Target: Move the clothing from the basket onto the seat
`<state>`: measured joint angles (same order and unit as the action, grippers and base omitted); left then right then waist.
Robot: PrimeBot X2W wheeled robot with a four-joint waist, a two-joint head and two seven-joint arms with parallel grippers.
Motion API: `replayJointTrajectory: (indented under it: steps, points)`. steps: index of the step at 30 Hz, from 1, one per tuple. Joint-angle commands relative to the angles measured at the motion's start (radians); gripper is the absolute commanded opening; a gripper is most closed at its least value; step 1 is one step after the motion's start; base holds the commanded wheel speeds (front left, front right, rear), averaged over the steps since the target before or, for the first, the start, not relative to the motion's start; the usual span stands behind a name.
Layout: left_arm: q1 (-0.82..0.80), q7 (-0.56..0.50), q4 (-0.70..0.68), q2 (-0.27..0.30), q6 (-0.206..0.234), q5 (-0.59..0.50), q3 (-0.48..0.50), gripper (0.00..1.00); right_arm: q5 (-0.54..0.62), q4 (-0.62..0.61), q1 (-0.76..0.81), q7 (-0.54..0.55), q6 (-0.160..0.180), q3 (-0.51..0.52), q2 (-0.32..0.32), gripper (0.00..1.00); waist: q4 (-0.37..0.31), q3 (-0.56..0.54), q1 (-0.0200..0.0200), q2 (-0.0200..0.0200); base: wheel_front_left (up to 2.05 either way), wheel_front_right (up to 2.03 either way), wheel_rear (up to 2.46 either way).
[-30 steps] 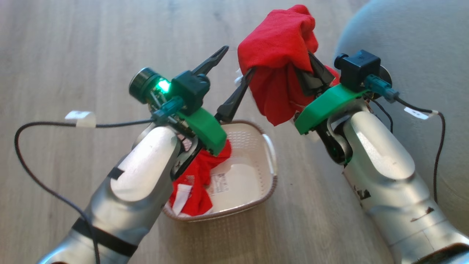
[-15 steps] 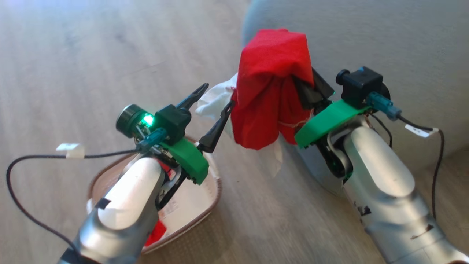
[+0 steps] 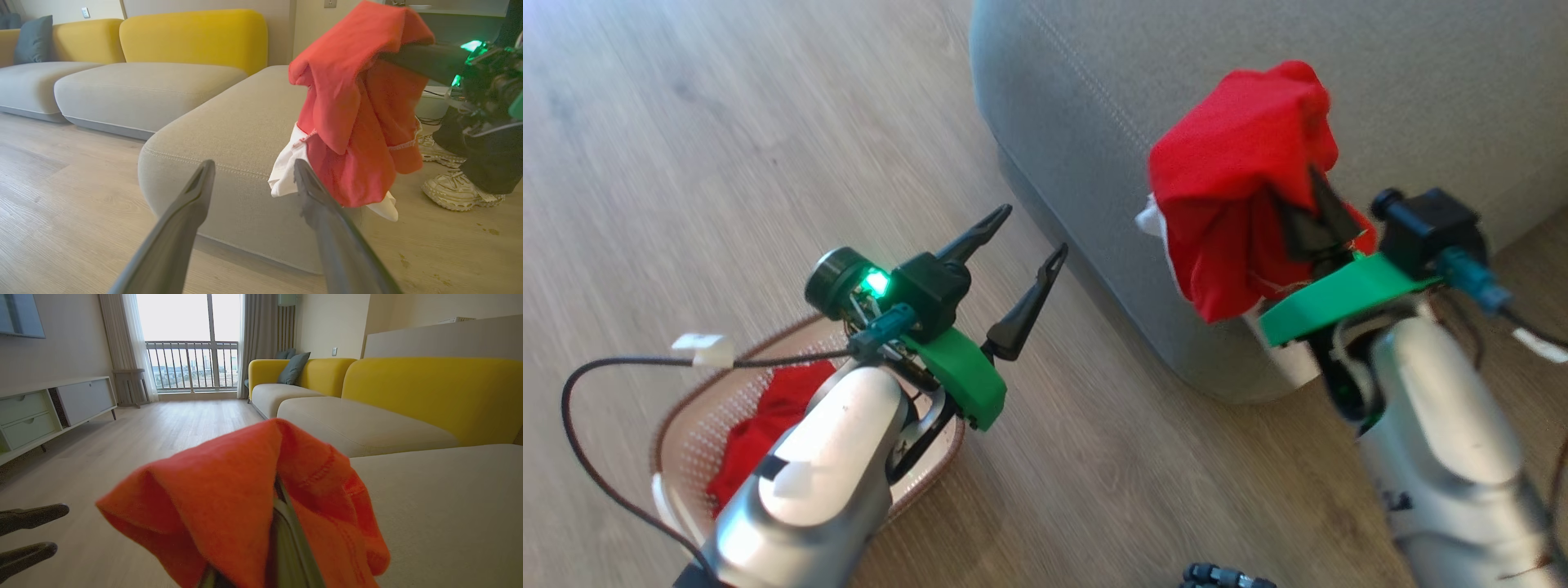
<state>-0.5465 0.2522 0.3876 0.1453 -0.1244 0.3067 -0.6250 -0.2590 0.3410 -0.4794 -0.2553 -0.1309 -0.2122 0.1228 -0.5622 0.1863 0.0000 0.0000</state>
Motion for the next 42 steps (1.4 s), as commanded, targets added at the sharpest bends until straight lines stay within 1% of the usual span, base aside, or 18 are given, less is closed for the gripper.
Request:
replayJointTrajectory:
  steps: [1, 4, 5, 7, 12, 15, 22, 26, 33, 38, 40, 42]
  points:
    - [-0.028, 0.009, -0.039, 0.025, -0.003, -0.008, 0.019, 1.0, 0.02, -0.041, -0.054, -0.006, 0.0, 0.005, 0.026, 0.0, -0.004, 0.043, 0.0, 0.0, 0.0, 0.0, 0.0]
    - [-0.026, 0.009, -0.047, 0.048, -0.005, -0.014, 0.005, 1.0, 0.045, -0.032, -0.119, -0.006, 0.0, 0.042, 0.065, 0.0, -0.006, 0.092, 0.0, 0.0, 0.0, 0.0, 0.0]
    - [-0.026, 0.009, -0.047, 0.048, -0.005, -0.014, 0.005, 1.0, 0.045, -0.032, -0.119, -0.006, 0.0, 0.042, 0.065, 0.0, -0.006, 0.092, 0.0, 0.0, 0.0, 0.0, 0.0]
    - [-0.026, 0.009, -0.054, 0.069, -0.005, -0.022, -0.007, 1.0, 0.059, -0.012, -0.171, -0.006, 0.0, 0.065, 0.088, 0.0, -0.007, 0.122, 0.0, 0.0, 0.0, 0.0, 0.0]
    - [-0.025, 0.006, -0.101, 0.114, -0.006, -0.031, -0.027, 1.0, 0.085, 0.07, -0.32, -0.005, 0.0, 0.091, 0.144, 0.0, -0.009, 0.19, 0.0, 0.0, 0.0, 0.0, 0.0]
    - [-0.033, -0.013, -0.146, 0.143, -0.006, -0.04, -0.03, 1.0, 0.095, 0.122, -0.419, 0.002, 0.0, 0.106, 0.168, 0.0, -0.01, 0.236, 0.0, 0.0, 0.0, 0.0, 0.0]
    - [-0.077, -0.072, -0.269, 0.186, -0.006, -0.052, -0.055, 1.0, 0.139, 0.233, -0.624, 0.034, 0.0, 0.194, 0.258, 0.0, 0.046, 0.344, 0.0, 0.0, 0.0, 0.0, 0.0]
    - [-0.105, -0.103, -0.331, 0.204, -0.006, -0.054, -0.076, 1.0, 0.186, 0.277, -0.716, 0.07, 0.0, 0.285, 0.323, 0.0, 0.088, 0.411, 0.0, 0.0, 0.0, 0.0, 0.0]
    - [-0.135, -0.132, -0.398, 0.241, -0.006, -0.048, -0.108, 1.0, 0.277, 0.32, -0.831, 0.142, 0.0, 0.501, 0.424, 0.0, 0.168, 0.518, 0.0, 0.0, 0.0, 0.0, 0.0]
    - [-0.142, -0.131, -0.425, 0.263, -0.006, -0.046, -0.115, 1.0, 0.349, 0.351, -0.825, 0.183, 0.0, 0.676, 0.468, 0.0, 0.219, 0.573, 0.0, 0.0, 0.0, 0.0, 0.0]
    - [-0.143, -0.129, -0.43, 0.27, -0.005, -0.046, -0.114, 1.0, 0.378, 0.362, -0.799, 0.195, 0.0, 0.76, 0.471, 0.0, 0.236, 0.59, 0.0, 0.0, 0.0, 0.0, 0.0]
    - [-0.142, -0.13, -0.432, 0.276, -0.003, -0.044, -0.113, 1.0, 0.404, 0.369, -0.765, 0.205, 0.0, 0.835, 0.46, 0.0, 0.247, 0.606, 0.0, 0.0, 0.0, 0.0, 0.0]
